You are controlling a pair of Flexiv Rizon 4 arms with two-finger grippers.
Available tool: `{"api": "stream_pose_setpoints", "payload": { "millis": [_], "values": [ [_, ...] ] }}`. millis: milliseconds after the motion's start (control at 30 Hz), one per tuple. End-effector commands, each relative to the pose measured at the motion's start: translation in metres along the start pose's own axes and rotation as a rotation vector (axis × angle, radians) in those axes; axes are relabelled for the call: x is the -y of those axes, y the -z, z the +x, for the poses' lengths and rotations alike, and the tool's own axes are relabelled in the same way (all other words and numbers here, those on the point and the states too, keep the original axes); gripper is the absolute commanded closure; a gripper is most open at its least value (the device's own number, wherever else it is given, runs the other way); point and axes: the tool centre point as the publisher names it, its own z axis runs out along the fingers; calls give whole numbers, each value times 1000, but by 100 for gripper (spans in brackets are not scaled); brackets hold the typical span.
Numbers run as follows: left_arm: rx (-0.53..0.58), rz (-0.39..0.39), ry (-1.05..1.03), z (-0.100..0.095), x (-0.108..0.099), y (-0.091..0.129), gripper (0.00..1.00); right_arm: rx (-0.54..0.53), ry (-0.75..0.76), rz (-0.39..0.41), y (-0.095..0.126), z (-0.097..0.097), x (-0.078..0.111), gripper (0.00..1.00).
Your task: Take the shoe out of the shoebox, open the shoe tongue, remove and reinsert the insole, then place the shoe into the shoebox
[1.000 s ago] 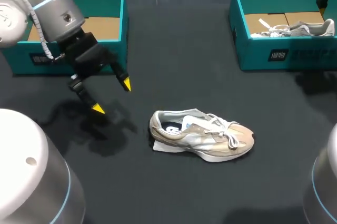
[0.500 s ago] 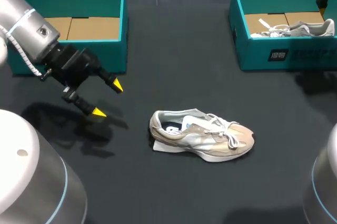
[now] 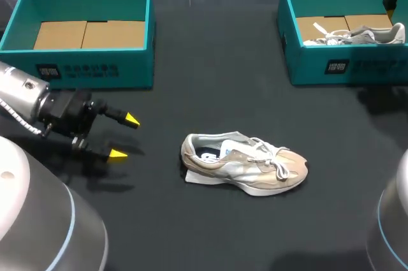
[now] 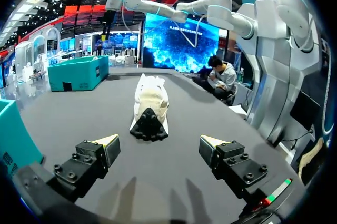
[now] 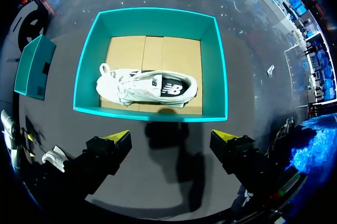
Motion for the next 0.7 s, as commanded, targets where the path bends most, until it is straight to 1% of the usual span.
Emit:
{"api": "stream_pose_setpoints", "payload": {
  "millis": [33,167,333,700],
  "values": [
    [51,53,4,3,-8,-2,0,1,-1,-1,0,0,1,0],
    [67,66,11,3,-13,-2,0,1,-1,-1,0,0,1,0],
    [90,62,11,1,-21,-5,0,1,-1,-1,0,0,1,0],
    [117,54,15,-3,-28,-13,0,1,-1,-1,0,0,1,0]
  ]
}}
